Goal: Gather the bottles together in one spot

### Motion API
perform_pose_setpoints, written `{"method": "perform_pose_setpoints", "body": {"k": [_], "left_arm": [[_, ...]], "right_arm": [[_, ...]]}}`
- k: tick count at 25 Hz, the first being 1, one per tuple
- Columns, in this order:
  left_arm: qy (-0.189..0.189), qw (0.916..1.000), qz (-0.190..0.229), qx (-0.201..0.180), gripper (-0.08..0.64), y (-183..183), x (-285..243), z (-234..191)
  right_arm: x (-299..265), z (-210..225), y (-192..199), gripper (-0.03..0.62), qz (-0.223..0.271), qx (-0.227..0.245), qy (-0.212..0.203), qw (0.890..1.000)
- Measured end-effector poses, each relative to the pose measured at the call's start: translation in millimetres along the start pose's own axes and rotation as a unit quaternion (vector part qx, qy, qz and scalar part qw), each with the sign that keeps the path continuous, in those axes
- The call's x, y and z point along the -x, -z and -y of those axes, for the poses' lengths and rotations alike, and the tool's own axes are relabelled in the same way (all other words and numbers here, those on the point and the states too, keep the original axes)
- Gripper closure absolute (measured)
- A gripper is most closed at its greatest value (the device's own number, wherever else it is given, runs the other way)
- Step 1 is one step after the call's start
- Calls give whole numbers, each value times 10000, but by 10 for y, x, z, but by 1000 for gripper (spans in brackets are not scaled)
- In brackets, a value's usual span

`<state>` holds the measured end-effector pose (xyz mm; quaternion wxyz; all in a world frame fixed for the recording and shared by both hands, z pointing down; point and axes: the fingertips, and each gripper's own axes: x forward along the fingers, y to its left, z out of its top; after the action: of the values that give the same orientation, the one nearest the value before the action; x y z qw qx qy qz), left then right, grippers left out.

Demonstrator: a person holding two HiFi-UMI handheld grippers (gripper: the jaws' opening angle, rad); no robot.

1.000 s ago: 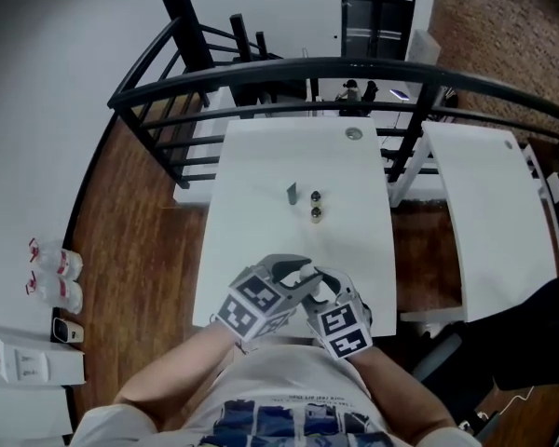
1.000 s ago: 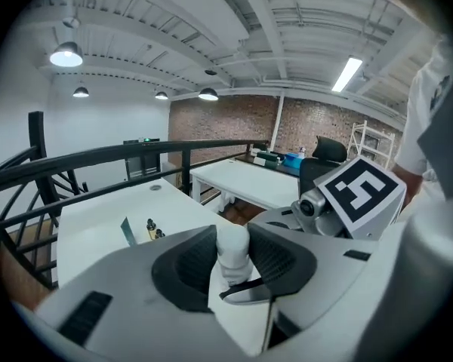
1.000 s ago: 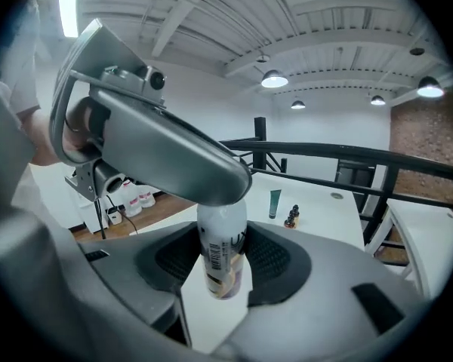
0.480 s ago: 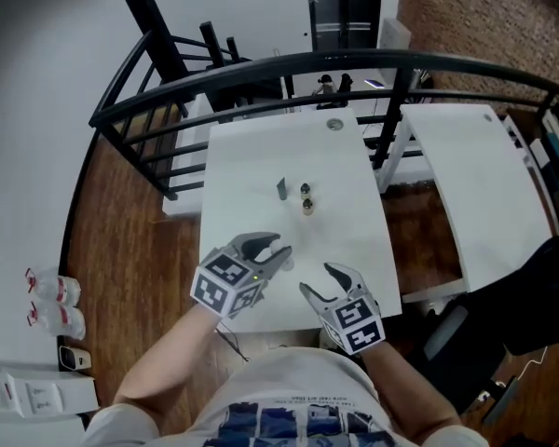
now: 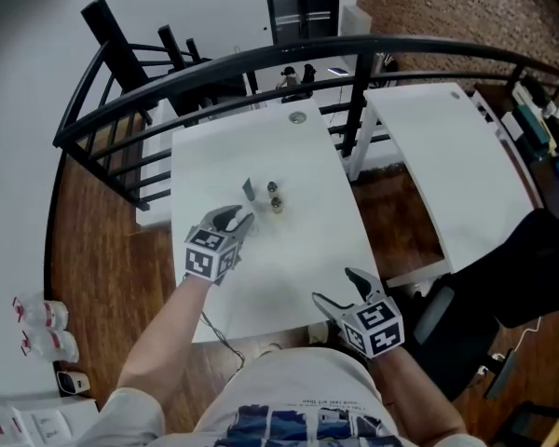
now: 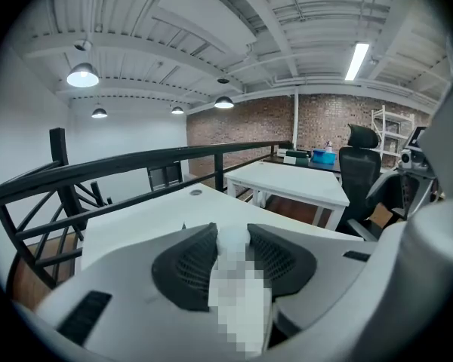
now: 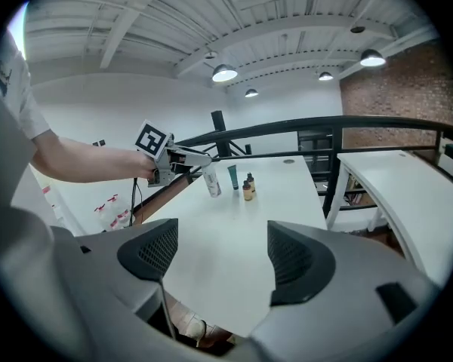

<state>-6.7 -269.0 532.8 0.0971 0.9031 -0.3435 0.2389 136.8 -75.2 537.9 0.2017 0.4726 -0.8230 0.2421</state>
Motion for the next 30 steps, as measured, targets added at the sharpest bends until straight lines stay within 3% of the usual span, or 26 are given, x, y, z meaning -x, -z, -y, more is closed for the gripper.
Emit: {"method": "perform_pose_setpoints", "body": {"k": [14,30], "left_arm": [[-454,9989,-101,-19,426,181,-817,-418],[-641,9978,-125,111,423,210,-901,-518]], "right_arm": [[-218,468,-22,201,-375,-63,-193,9991],[-312,680,-38,201,-486,72,-315,9983]]}}
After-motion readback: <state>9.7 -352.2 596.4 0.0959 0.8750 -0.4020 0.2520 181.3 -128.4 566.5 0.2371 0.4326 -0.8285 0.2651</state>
